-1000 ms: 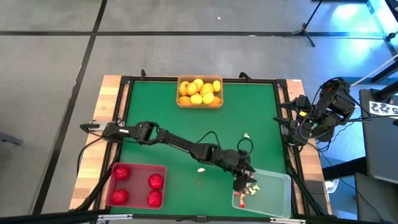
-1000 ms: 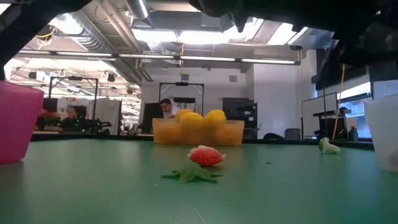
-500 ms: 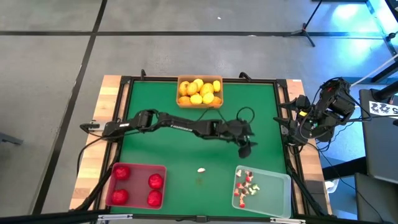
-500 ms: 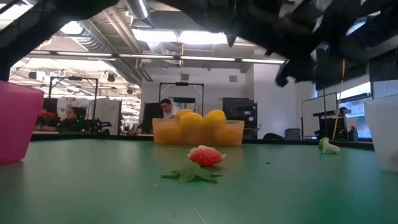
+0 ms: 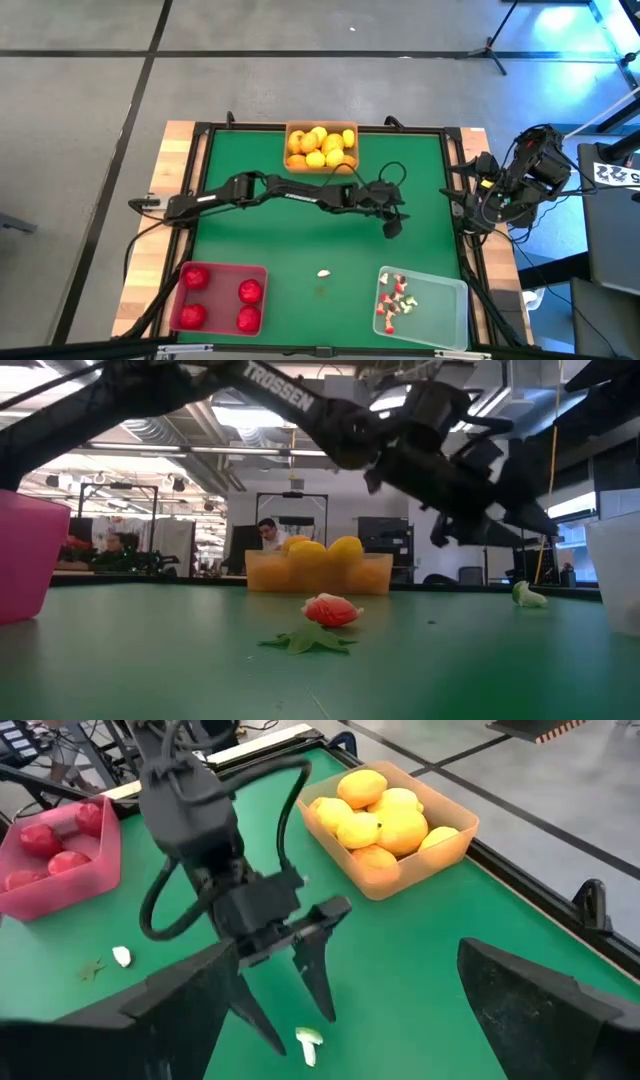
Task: Sort produce into baskets
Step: Put the green mushroom into the white bin
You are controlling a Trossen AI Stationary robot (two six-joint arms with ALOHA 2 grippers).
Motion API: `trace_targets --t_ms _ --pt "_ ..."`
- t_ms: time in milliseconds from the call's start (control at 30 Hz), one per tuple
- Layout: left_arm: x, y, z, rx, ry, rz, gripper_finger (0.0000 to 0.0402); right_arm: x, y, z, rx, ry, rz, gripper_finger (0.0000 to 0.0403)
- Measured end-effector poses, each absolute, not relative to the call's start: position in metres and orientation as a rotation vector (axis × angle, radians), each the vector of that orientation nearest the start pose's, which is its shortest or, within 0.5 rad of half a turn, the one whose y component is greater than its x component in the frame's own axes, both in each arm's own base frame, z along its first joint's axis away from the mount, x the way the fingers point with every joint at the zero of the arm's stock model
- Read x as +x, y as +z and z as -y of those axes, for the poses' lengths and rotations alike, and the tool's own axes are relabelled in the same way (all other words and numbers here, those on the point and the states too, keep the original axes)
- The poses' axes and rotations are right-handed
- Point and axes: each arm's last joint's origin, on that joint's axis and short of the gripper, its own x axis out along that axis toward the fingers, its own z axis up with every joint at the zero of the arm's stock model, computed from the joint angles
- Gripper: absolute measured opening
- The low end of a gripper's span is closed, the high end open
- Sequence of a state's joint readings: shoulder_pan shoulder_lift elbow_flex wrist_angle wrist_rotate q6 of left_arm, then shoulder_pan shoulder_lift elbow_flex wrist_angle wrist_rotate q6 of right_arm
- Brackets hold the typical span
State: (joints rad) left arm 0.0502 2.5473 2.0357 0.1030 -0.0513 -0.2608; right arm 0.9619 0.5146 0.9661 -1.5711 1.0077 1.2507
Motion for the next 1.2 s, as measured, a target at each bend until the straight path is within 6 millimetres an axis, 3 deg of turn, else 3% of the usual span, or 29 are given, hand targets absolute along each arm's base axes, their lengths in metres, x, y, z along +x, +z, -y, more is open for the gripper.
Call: trace_targets --t_ms 400,567,800,1000,1200 --pt "0.574 0.081 -0.032 -0.276 0.175 -0.441 0.0230 0.032 0.319 -0.003 0.283 -0.375 -0.476 0.0374" --pt "0.575 0.073 -0.025 -0.286 0.179 -0.448 0.0230 0.032 0.319 -0.003 0.280 -0.374 -0.478 0.0374" --pt "0.574 0.058 -0.006 -0.159 0.211 -0.487 0.0220 0.032 0.319 -0.004 0.279 -0.370 -0.485 0.0374" --pt "0.573 0.056 0.007 -0.067 0.234 -0.503 0.0175 0.032 0.319 -0.004 0.271 -0.365 -0.492 0.0374" --pt "0.572 0.055 0.009 -0.102 0.235 -0.513 0.0117 0.032 0.319 -0.004 0.263 -0.363 -0.494 0.0374"
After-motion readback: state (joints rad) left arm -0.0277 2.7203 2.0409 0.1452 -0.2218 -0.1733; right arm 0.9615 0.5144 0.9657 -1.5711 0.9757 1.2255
